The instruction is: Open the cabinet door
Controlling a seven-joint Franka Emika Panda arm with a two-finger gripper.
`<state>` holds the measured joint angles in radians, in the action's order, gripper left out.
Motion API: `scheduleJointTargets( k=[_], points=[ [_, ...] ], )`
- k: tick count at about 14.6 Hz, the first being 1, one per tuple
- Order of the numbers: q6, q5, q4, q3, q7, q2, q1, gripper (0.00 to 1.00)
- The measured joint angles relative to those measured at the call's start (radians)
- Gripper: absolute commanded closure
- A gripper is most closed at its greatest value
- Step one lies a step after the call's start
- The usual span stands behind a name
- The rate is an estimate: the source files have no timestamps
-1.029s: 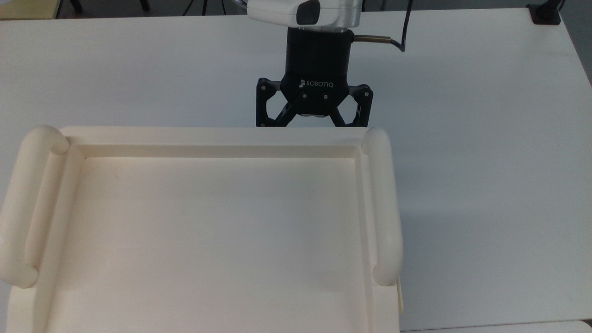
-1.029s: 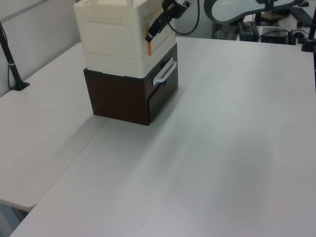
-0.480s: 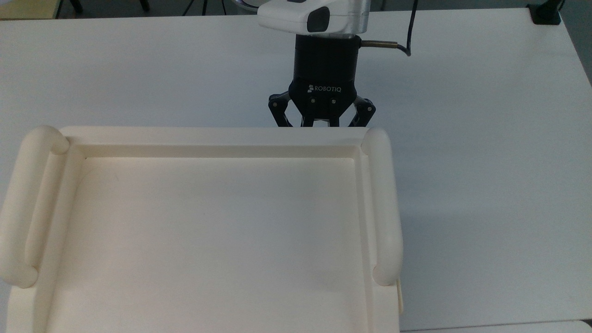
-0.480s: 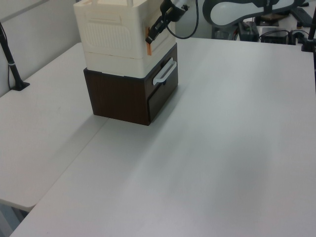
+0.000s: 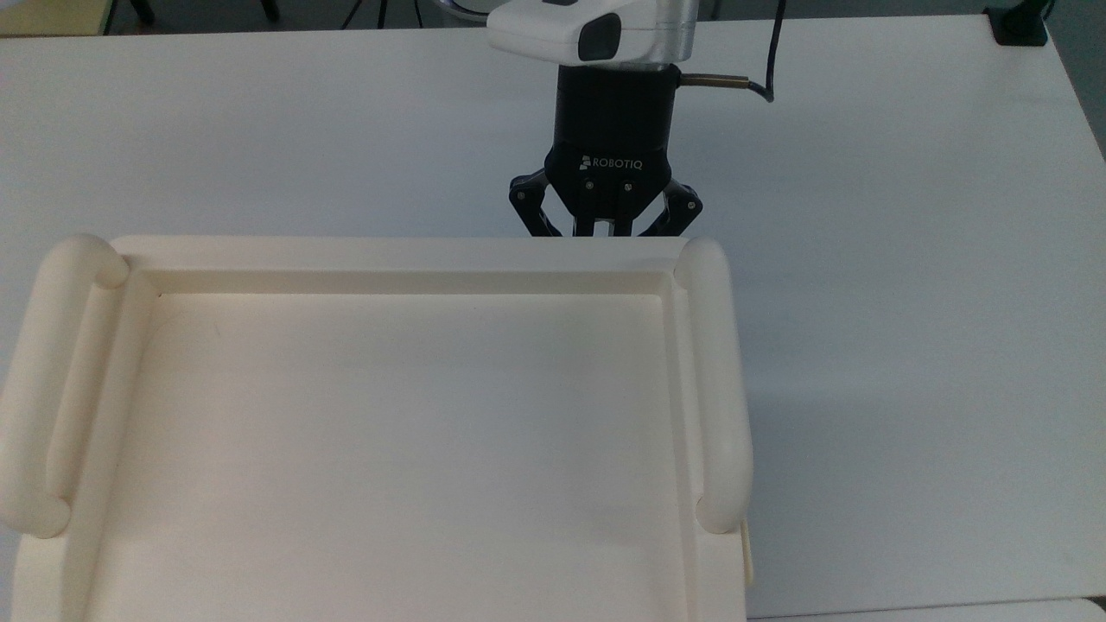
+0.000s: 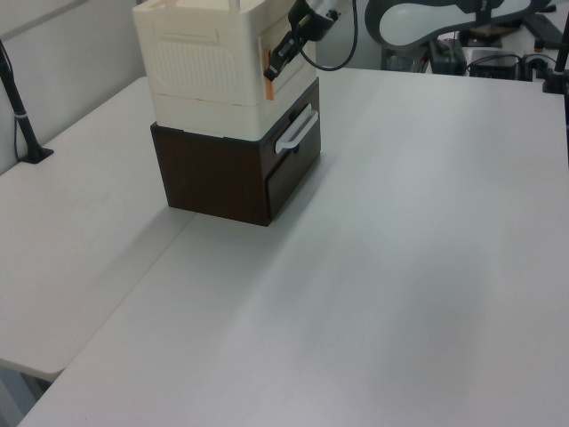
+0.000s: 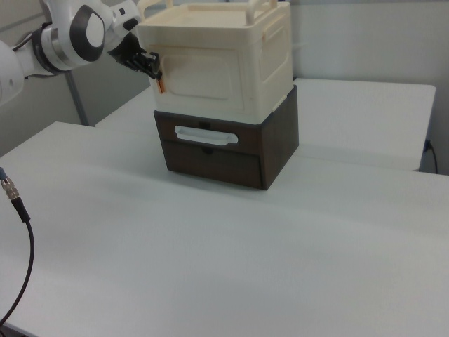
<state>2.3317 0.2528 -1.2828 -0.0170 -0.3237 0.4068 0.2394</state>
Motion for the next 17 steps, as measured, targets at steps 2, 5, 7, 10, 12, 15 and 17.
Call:
scheduleJointTargets(
  k=[2, 5, 7, 10, 12, 15, 17],
  points=[
    [-0.065, -0.001, 0.007, 0.007, 0.0, -0.011, 0.001, 0.72],
    [-0.223, -0.014, 0.006, 0.018, 0.0, -0.05, 0.0, 0.0],
    [-0.328, -0.053, 0.002, 0.018, 0.001, -0.068, -0.001, 0.0],
    [-0.521, -0.086, 0.002, 0.018, 0.004, -0.127, -0.002, 0.0],
    [-0.566, -0.087, 0.002, 0.018, 0.008, -0.164, -0.002, 0.0],
    [-0.553, -0.106, 0.018, 0.018, 0.008, -0.219, -0.004, 0.0],
    [-0.398, -0.112, 0.024, 0.018, 0.008, -0.222, -0.004, 0.0]
  ],
)
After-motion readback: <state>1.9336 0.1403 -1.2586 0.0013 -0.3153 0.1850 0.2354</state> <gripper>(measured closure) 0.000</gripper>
